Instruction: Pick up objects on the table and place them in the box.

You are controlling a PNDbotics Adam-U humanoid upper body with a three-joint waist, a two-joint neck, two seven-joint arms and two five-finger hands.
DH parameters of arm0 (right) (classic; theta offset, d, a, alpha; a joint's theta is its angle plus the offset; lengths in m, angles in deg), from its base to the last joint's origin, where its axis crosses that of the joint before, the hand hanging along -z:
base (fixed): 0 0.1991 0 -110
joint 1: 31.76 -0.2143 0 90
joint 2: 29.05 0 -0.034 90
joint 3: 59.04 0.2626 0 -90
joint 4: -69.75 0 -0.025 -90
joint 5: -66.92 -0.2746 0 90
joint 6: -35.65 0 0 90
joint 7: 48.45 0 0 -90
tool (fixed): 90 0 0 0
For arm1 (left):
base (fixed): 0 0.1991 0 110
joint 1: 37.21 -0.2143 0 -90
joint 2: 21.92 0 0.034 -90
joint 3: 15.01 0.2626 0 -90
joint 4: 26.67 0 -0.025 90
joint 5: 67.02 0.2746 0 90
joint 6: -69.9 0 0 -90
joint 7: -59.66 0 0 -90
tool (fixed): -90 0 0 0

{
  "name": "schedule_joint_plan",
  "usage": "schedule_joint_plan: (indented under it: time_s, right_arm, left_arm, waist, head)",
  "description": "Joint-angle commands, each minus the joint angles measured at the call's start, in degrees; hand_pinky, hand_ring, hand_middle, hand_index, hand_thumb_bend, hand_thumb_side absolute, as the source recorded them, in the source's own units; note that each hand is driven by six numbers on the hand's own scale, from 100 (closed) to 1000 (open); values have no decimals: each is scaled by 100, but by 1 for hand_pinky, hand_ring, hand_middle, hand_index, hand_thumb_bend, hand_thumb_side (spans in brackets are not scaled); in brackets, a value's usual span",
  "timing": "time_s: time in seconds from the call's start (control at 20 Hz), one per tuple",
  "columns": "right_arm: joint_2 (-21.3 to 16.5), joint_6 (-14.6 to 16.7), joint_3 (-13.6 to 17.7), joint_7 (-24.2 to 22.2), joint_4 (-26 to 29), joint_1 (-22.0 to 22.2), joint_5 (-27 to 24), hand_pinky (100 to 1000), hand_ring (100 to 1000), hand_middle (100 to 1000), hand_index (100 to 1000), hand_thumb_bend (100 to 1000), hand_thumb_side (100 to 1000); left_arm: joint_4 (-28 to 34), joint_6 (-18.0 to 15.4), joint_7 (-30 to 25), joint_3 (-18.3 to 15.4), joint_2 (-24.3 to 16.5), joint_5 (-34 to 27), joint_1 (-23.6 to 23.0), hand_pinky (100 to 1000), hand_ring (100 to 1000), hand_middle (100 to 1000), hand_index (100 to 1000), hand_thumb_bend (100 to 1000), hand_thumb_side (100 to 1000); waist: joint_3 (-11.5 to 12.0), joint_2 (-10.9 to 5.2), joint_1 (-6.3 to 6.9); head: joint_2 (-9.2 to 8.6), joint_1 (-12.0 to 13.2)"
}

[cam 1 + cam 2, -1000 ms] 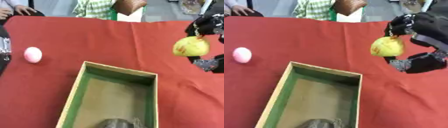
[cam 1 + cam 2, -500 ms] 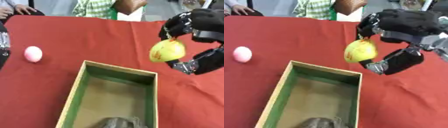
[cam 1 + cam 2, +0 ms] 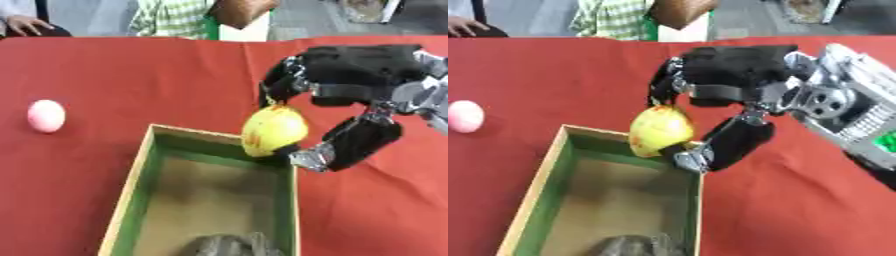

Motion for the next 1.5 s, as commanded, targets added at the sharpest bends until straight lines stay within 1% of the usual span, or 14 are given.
schedule_joint_plan:
  time_s: [0.05, 0.3, 0.55, 0.65, 0.7, 0.8, 0.85, 1.0, 1.1, 1.25, 1.35, 1.4, 1.45, 1.5]
  right_arm:
    - [149, -204, -33, -110, 86, -169, 31, 765, 756, 550, 665, 100, 374]
    - [416, -386, -193, -375, 86, -169, 106, 780, 768, 560, 686, 100, 342]
    - [676, -552, -366, -696, 86, -153, 191, 787, 777, 581, 710, 100, 343]
    - [767, -612, -444, -840, 86, -159, 257, 793, 787, 600, 728, 100, 351]
    - [810, -645, -479, -923, 86, -155, 303, 799, 794, 613, 744, 100, 361]
    - [875, -684, -523, -1092, 86, -135, 394, 807, 803, 633, 760, 100, 380]
    - [900, -679, -542, -1180, 86, -127, 434, 811, 802, 644, 767, 100, 393]
    - [961, -505, -592, -1436, 86, -123, 544, 811, 811, 689, 793, 100, 497]
    - [994, -407, -604, -1578, 86, -114, 625, 788, 816, 699, 804, 100, 552]
    - [1033, -376, -597, -1668, 86, -106, 769, 786, 823, 708, 813, 100, 598]
    - [1043, -403, -597, -1674, 86, -95, 886, 785, 826, 717, 821, 100, 645]
    - [1046, -412, -600, -1670, 86, -87, 936, 785, 826, 717, 821, 100, 645]
    - [1046, -420, -600, -1663, 86, -81, 989, 786, 834, 725, 835, 100, 723]
    - [1046, -427, -599, -1653, 86, -74, 1040, 788, 838, 730, 843, 100, 762]
  left_arm:
    - [81, -6, -296, 19, -329, 162, 200, 519, 671, 682, 853, 100, 989]
    - [81, -83, -1050, 128, -522, 379, 502, 525, 691, 691, 845, 100, 941]
    - [81, -332, -2624, 232, -777, 769, 847, 535, 721, 714, 871, 100, 899]
    - [81, -440, -3283, 279, -843, 896, 950, 557, 751, 744, 896, 105, 880]
    - [79, -484, -3647, 306, -870, 953, 1001, 575, 772, 763, 911, 185, 867]
    - [48, -568, -4382, 350, -902, 1077, 1103, 589, 789, 778, 923, 254, 860]
    - [-7, -612, -4715, 380, -908, 1122, 1156, 594, 796, 783, 927, 279, 854]
    - [-276, -752, -5481, 479, -911, 1235, 1355, 612, 820, 808, 946, 339, 851]
    - [-545, -828, -5845, 548, -881, 1299, 1526, 619, 831, 818, 954, 376, 841]
    - [-1041, -953, -6300, 686, -842, 1487, 1803, 630, 849, 834, 968, 438, 832]
    - [-1433, -1034, -6387, 781, -797, 1604, 1965, 632, 854, 838, 972, 466, 826]
    - [-1602, -1072, -6401, 815, -774, 1636, 2031, 632, 854, 838, 972, 466, 826]
    - [-1777, -1111, -6408, 854, -754, 1658, 2080, 639, 864, 846, 983, 529, 816]
    - [-1960, -1156, -6411, 895, -731, 1672, 2124, 646, 872, 853, 988, 570, 805]
  waist:
    - [-10, -102, 22]
    - [-37, -113, 48]
    - [-52, -140, 70]
    - [-58, -146, 73]
    - [-59, -148, 76]
    - [-60, -150, 82]
    - [-61, -151, 83]
    - [-63, -156, 83]
    - [-66, -164, 82]
    - [-76, -177, 82]
    - [-81, -181, 84]
    - [-81, -182, 86]
    - [-85, -181, 88]
    - [-90, -181, 91]
  head:
    - [-14, -66]
    - [-8, -46]
    - [-1, 51]
    - [1, 73]
    - [1, 83]
    - [2, 114]
    - [1, 134]
    - [4, 168]
    - [11, 177]
    - [11, 193]
    - [6, 205]
    - [3, 207]
    - [-1, 215]
    - [-2, 221]
